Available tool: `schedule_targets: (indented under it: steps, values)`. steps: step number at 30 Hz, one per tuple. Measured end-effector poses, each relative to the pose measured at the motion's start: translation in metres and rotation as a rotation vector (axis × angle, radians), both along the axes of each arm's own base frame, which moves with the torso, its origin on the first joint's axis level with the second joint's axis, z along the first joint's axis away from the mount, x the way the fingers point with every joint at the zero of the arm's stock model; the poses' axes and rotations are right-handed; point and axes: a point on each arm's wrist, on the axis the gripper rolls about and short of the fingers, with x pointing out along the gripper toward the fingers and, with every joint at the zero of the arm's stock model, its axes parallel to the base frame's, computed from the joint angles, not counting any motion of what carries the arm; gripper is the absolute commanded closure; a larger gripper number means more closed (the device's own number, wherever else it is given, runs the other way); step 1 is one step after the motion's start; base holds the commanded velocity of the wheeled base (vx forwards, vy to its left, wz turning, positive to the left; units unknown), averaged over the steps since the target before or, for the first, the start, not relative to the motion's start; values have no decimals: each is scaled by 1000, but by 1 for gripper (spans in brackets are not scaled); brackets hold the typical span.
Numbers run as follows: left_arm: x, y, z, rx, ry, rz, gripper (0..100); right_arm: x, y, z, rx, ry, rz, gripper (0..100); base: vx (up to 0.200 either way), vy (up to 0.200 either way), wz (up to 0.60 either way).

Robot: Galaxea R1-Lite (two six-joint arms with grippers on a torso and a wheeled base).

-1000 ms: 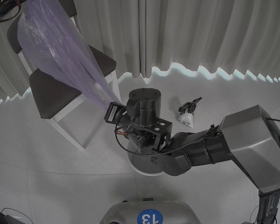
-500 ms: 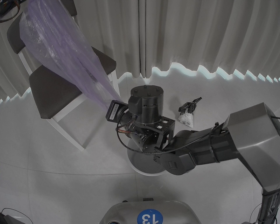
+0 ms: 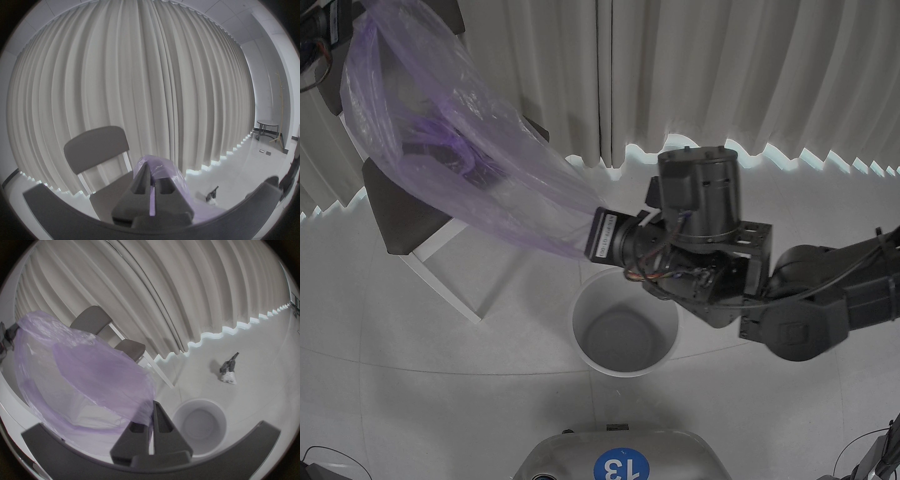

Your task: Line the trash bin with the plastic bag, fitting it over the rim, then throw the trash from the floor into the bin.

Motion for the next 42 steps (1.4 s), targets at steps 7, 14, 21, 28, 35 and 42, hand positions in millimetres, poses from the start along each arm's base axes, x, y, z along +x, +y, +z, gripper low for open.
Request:
schedule_targets:
  steps: [7, 14, 21, 28, 35, 42]
  values:
    - [-1, -1, -44, 20, 139, -27, 100, -23, -42, 7, -61, 57, -6, 100, 0, 0, 0]
    - [-12, 3, -73, -26, 237, -75, 100, -43, -91, 9, -145, 139, -48, 100, 0, 0, 0]
    - [-16, 4, -109, -29, 358, -123, 100, -58, -125, 11, -220, 212, -52, 100, 0, 0, 0]
    - [-21, 5, -136, -96, 451, -211, 100, -69, -158, 6, -314, 208, -60, 100, 0, 0, 0]
    - [-20, 3, -159, -102, 509, -270, 100, -77, -181, 5, -314, 205, -43, 100, 0, 0, 0]
    - [-10, 1, -178, -73, 583, -292, 100, -77, -193, -1, -324, 217, -6, 100, 0, 0, 0]
